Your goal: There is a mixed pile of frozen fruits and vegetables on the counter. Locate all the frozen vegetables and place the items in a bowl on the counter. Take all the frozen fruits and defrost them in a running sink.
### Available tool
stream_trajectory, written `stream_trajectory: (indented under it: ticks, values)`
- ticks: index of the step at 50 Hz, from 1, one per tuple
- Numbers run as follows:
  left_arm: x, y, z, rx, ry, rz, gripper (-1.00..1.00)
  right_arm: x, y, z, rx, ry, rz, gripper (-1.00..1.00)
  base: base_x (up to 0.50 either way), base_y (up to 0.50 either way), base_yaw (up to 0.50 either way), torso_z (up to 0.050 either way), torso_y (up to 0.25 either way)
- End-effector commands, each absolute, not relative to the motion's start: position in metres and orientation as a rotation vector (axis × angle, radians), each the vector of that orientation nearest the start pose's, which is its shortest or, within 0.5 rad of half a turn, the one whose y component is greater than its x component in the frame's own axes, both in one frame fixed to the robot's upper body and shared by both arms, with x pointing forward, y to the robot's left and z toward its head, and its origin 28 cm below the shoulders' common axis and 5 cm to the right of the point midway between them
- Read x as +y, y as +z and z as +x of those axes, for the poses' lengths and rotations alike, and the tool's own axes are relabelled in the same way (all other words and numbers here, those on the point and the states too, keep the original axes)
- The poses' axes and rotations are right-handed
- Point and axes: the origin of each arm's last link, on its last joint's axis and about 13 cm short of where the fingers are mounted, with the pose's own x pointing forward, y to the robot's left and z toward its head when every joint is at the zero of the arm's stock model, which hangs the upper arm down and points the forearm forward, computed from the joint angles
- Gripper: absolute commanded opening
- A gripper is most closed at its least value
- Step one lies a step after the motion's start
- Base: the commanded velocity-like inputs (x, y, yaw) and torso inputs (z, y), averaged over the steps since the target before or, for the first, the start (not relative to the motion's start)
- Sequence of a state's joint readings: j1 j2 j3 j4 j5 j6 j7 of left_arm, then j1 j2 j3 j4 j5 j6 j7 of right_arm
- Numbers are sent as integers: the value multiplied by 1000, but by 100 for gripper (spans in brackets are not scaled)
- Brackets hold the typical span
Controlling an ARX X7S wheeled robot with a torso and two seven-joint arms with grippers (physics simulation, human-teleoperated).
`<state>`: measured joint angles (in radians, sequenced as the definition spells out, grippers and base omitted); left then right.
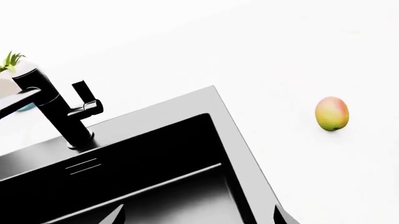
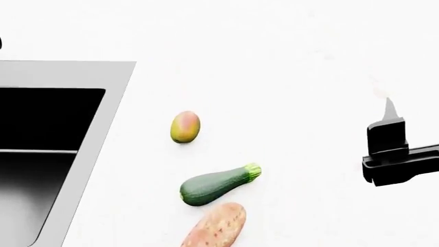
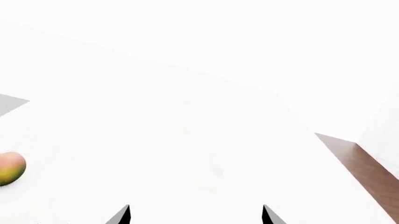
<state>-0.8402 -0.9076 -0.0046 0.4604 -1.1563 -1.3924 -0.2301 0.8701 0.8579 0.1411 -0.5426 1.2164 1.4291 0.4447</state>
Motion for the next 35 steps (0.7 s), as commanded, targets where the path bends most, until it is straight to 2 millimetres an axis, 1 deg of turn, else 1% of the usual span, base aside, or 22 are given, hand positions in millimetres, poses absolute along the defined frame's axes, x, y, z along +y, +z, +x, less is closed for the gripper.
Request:
stream_trajectory:
  ticks: [1, 2, 3, 5, 6, 7, 8, 9, 12, 14, 17, 20, 21, 23, 25, 27, 28, 29, 30, 31, 33, 35]
  values:
    - [330, 262, 226, 264, -184, 263, 100, -202, 285, 214, 181, 76, -158, 100, 0, 0, 0, 0, 10]
    - [328, 261, 227, 266, -186, 262, 100, -200, 286, 214, 185, 75, -153, 100, 0, 0, 0, 0, 0]
    - [334, 264, 221, 264, -187, 260, 100, -197, 289, 215, 197, 88, -145, 100, 0, 0, 0, 0, 0]
    - [337, 265, 219, 258, -185, 253, 100, -191, 292, 215, 221, 116, -107, 100, 0, 0, 0, 0, 0]
    - [328, 262, 226, 256, -186, 249, 100, -184, 293, 214, 251, 151, -99, 100, 0, 0, 0, 0, 0]
    - [334, 264, 220, 255, -191, 248, 100, -178, 292, 211, 276, 179, -97, 100, 0, 0, 0, 0, 0]
    - [333, 264, 219, 254, -194, 247, 100, -174, 292, 210, 282, 194, -96, 100, 0, 0, 0, 0, 0]
    - [327, 262, 223, 253, -198, 245, 100, -168, 290, 208, 310, 222, -67, 100, 0, 0, 0, 0, 0]
    - [321, 257, 226, 257, -199, 237, 100, -157, 280, 204, 346, 242, -101, 100, 0, 0, 0, 0, 0]
    - [326, 258, 222, 260, -194, 235, 100, -151, 274, 206, 365, 252, -104, 100, 0, 0, 0, 0, 0]
    - [325, 261, 221, 258, -196, 240, 100, -144, 273, 211, 398, 267, -43, 100, 0, 0, 0, 0, 0]
    - [322, 264, 220, 260, -207, 253, 100, -137, 274, 217, 413, 279, -37, 100, 0, 0, 0, 0, 0]
    - [321, 265, 221, 260, -208, 254, 100, -133, 272, 220, 436, 289, -16, 100, 0, 0, 0, 0, 0]
    - [321, 265, 218, 262, -213, 236, 100, -128, 268, 222, 443, 281, -29, 100, 0, 0, 0, 0, 0]
    - [327, 268, 212, 262, -208, 238, 100, -124, 263, 223, 477, 295, -4, 100, 0, 0, 0, 0, 0]
    - [323, 266, 216, 262, -204, 237, 100, -121, 260, 224, 490, 306, 15, 100, 0, 0, 0, 0, 0]
    - [328, 268, 212, 262, -208, 231, 100, -118, 259, 225, 488, 306, 17, 100, 0, 0, 0, 0, 0]
    - [322, 267, 216, 262, -213, 222, 100, -115, 257, 226, 518, 312, 70, 100, 0, 0, 0, 0, 0]
    - [322, 267, 215, 263, -214, 223, 100, -114, 257, 226, 516, 308, 67, 100, 0, 0, 0, 0, 0]
    - [321, 269, 216, 258, -218, 222, 100, -112, 254, 228, 540, 304, 104, 100, 0, 0, 0, 0, 0]
    - [322, 268, 214, 259, -219, 221, 100, -110, 254, 230, 583, 311, 181, 100, 0, 0, 0, 0, 0]
    - [327, 268, 211, 260, -216, 217, 100, -106, 253, 231, 610, 325, 206, 100, 0, 0, 0, 0, 0]
